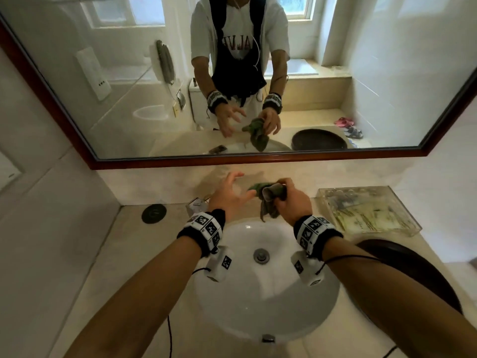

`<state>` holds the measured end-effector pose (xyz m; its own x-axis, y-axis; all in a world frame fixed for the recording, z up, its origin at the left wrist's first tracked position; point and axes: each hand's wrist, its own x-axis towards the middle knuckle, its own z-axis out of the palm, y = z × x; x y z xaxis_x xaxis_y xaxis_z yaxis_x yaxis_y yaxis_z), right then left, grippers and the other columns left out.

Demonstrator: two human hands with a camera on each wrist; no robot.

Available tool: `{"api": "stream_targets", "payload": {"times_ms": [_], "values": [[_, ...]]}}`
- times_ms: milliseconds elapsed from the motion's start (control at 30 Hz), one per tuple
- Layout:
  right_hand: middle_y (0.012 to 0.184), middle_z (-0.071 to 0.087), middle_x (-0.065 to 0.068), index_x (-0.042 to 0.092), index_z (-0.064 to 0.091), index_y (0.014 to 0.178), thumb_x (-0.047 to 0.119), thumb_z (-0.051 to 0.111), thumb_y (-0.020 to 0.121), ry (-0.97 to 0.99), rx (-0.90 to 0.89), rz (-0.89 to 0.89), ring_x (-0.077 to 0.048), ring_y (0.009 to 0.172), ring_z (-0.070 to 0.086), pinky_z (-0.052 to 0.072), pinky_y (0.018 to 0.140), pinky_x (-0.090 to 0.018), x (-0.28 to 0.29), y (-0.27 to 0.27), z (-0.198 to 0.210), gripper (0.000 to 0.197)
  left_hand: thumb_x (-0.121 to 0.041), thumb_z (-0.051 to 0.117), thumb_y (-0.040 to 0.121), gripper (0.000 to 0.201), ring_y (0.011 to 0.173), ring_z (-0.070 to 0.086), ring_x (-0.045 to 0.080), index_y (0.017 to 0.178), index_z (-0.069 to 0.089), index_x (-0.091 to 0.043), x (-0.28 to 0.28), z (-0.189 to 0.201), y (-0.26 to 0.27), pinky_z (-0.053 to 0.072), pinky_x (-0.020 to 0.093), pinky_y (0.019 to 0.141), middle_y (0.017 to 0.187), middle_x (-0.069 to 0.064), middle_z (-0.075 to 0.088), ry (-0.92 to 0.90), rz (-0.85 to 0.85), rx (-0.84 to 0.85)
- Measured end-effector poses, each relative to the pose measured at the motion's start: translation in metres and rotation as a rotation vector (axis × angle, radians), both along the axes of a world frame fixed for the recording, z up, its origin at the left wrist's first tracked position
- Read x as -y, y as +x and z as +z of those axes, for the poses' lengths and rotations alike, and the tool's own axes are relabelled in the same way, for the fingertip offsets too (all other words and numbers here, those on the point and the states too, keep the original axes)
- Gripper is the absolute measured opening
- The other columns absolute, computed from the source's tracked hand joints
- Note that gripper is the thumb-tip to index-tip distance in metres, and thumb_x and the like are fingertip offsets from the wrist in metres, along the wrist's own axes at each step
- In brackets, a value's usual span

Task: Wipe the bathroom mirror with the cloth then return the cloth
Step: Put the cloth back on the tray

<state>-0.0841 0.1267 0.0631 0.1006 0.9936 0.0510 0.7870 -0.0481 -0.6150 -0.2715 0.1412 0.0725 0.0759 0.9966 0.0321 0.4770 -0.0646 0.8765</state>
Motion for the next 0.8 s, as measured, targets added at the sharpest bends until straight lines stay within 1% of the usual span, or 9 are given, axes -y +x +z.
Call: {"api": "stream_targets", "payload": {"times_ms": [100,200,300,400,467,533,600,700,800], "values": [[0.094,0.066,-0.001,0.026,0.044,0.126,0.021,0.057,0.09,-0.034,-0.098,-0.115,-0.022,0.082,0.063,0.051,0.075,-0.032,0.02,0.01,-0.002,0.039,-0.045,0.071,0.079,0.053,0.118,0.043,0.014,0.126,0.047,-0.039,0.009,-0.011,0.004,0.038,0.036,0.092,0.136,-0.004,0.045,0.006,-0.059,0.016],[0.1,0.068,-0.003,0.024,0.05,0.12,0.019,0.059,0.084,0.002,-0.193,-0.216,-0.025,0.089,0.066,0.055,0.081,-0.042,0.039,0.02,-0.009,0.037,-0.049,0.07,0.078,0.053,0.122,0.042,0.015,0.124,0.045,-0.045,0.018,-0.021,0.013,0.037,0.037,0.093,0.136,-0.006,0.043,-0.005,-0.113,0.037],[0.104,0.066,0.0,0.025,0.054,0.115,0.02,0.061,0.081,0.014,-0.238,-0.303,-0.022,0.095,0.063,0.052,0.084,-0.037,0.059,0.031,-0.015,0.035,-0.047,0.069,0.08,0.051,0.121,0.041,0.012,0.126,0.047,-0.044,0.03,-0.024,0.025,0.036,0.033,0.094,0.134,-0.01,0.043,0.026,-0.15,0.025],[0.107,0.066,-0.001,0.023,0.054,0.121,0.016,0.06,0.083,-0.006,-0.269,-0.337,-0.022,0.099,0.062,0.049,0.088,-0.036,0.081,0.044,-0.019,0.039,-0.041,0.069,0.082,0.047,0.124,0.042,0.015,0.125,0.05,-0.041,0.044,-0.029,0.038,0.037,0.034,0.1,0.127,-0.016,0.044,0.088,-0.195,0.02],[0.111,0.066,-0.003,0.021,0.055,0.123,0.015,0.061,0.083,-0.025,-0.311,-0.363,-0.022,0.102,0.061,0.049,0.092,-0.038,0.095,0.055,-0.022,0.041,-0.041,0.068,0.083,0.048,0.126,0.042,0.015,0.127,0.05,-0.039,0.053,-0.033,0.045,0.036,0.034,0.101,0.132,-0.013,0.046,0.111,-0.213,0.007],[0.109,0.067,-0.003,0.023,0.056,0.119,0.016,0.062,0.08,-0.04,-0.326,-0.402,-0.023,0.102,0.062,0.05,0.093,-0.041,0.11,0.071,-0.027,0.039,-0.041,0.068,0.084,0.05,0.127,0.04,0.013,0.13,0.049,-0.037,0.063,-0.037,0.054,0.033,0.03,0.099,0.137,-0.01,0.046,0.123,-0.223,0.0],[0.109,0.068,-0.005,0.025,0.057,0.117,0.018,0.063,0.079,-0.062,-0.311,-0.434,-0.025,0.103,0.062,0.05,0.094,-0.043,0.125,0.089,-0.033,0.039,-0.042,0.067,0.085,0.051,0.127,0.039,0.011,0.131,0.049,-0.037,0.072,-0.042,0.064,0.032,0.029,0.099,0.138,-0.011,0.045,0.125,-0.225,-0.009],[0.111,0.068,-0.006,0.024,0.058,0.116,0.019,0.063,0.079,-0.104,-0.325,-0.481,-0.027,0.106,0.062,0.048,0.097,-0.045,0.141,0.115,-0.04,0.038,-0.041,0.068,0.084,0.051,0.127,0.041,0.011,0.131,0.05,-0.038,0.082,-0.049,0.08,0.034,0.03,0.103,0.135,-0.014,0.045,0.117,-0.229,-0.003],[0.111,0.067,-0.003,0.027,0.058,0.116,0.018,0.063,0.079,-0.123,-0.361,-0.51,-0.025,0.106,0.062,0.048,0.098,-0.045,0.152,0.137,-0.048,0.039,-0.044,0.068,0.084,0.051,0.129,0.039,0.01,0.132,0.048,-0.042,0.092,-0.054,0.102,0.033,0.03,0.104,0.138,-0.015,0.043,0.056,-0.233,-0.017]]}}
